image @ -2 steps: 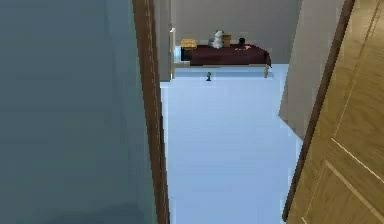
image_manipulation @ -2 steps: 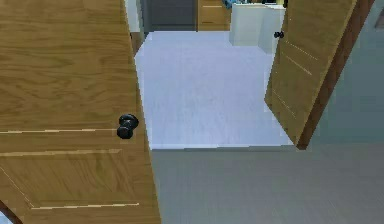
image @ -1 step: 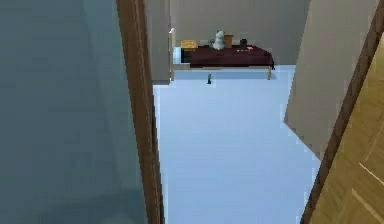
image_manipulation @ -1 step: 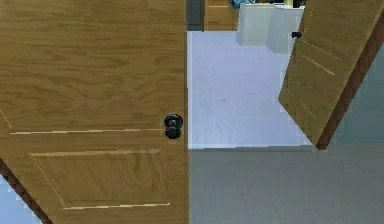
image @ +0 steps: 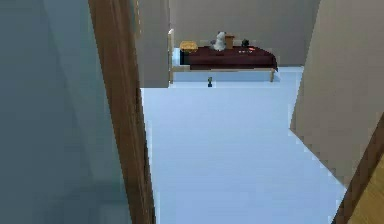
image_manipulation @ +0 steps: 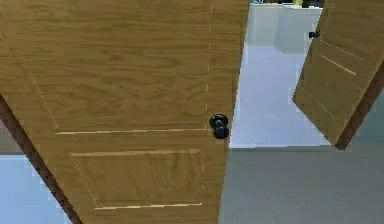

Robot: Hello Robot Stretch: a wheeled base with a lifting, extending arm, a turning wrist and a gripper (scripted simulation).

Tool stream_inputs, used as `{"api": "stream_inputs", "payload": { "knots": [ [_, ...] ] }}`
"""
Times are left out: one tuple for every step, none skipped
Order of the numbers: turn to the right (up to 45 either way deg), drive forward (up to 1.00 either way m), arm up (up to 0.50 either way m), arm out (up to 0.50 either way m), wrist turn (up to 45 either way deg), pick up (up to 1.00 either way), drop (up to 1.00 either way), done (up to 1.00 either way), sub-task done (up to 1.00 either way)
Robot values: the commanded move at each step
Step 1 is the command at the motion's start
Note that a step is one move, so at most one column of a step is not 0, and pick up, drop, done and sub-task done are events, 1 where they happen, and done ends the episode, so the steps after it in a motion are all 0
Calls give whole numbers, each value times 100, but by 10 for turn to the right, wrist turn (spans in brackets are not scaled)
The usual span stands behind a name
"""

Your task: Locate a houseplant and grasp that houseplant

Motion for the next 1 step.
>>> {"api": "stream_inputs", "payload": {
  "knots": [
    [300, 0, 0, 0, 0, 0, 0, 0, 0]
  ]
}}
